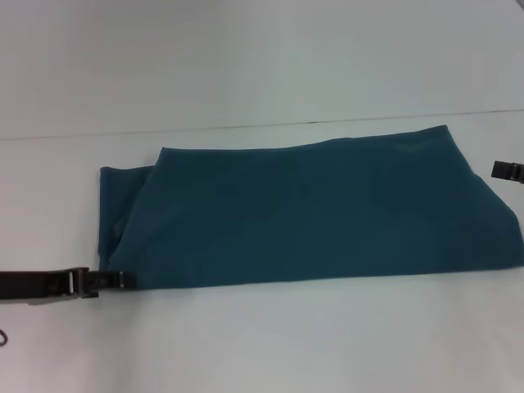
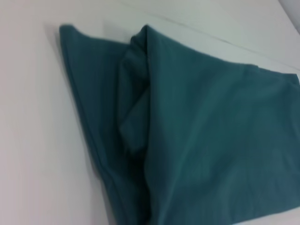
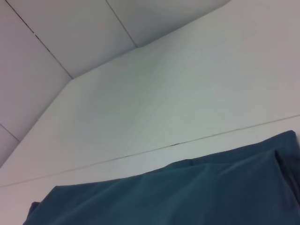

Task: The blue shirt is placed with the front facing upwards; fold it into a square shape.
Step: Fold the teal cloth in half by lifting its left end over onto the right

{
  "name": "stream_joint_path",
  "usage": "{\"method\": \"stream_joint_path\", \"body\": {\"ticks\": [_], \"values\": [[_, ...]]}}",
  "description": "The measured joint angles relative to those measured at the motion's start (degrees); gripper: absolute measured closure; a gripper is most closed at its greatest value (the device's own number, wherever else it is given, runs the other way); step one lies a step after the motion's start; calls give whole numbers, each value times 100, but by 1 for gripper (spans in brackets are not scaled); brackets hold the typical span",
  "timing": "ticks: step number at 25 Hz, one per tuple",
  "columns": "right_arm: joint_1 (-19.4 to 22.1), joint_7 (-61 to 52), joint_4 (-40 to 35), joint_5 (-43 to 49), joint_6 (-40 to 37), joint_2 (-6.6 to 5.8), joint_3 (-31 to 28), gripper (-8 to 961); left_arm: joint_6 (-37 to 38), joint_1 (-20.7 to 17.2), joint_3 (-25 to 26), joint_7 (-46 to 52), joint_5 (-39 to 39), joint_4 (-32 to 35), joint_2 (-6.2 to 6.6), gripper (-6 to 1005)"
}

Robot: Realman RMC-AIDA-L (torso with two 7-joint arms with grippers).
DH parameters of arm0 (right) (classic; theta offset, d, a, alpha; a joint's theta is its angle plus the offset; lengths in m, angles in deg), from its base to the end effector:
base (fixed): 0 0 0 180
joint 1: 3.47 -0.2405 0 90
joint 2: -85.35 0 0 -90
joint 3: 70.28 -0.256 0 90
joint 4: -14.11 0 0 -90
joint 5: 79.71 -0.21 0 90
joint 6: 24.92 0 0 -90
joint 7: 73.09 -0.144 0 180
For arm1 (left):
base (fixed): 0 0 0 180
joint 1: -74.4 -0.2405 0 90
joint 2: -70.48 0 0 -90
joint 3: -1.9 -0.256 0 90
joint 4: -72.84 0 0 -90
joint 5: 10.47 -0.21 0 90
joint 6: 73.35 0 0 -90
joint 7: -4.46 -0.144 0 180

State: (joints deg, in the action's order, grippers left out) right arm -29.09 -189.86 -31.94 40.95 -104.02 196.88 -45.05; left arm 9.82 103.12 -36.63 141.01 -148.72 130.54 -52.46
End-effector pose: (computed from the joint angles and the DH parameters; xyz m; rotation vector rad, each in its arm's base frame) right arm 0.3455 0.3448 0.1205 -2.0109 1.3802 0.6582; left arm -0.2900 0.3397 0.0251 -2.2110 -1.6681 -0.3034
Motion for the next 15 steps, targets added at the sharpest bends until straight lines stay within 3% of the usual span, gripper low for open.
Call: {"method": "stream_joint_path", "body": {"ticks": [15], "values": [[-17,-34,0,-2,-53,-27,-9,37,-428,209,3,98,-156,-696,82,151]]}}
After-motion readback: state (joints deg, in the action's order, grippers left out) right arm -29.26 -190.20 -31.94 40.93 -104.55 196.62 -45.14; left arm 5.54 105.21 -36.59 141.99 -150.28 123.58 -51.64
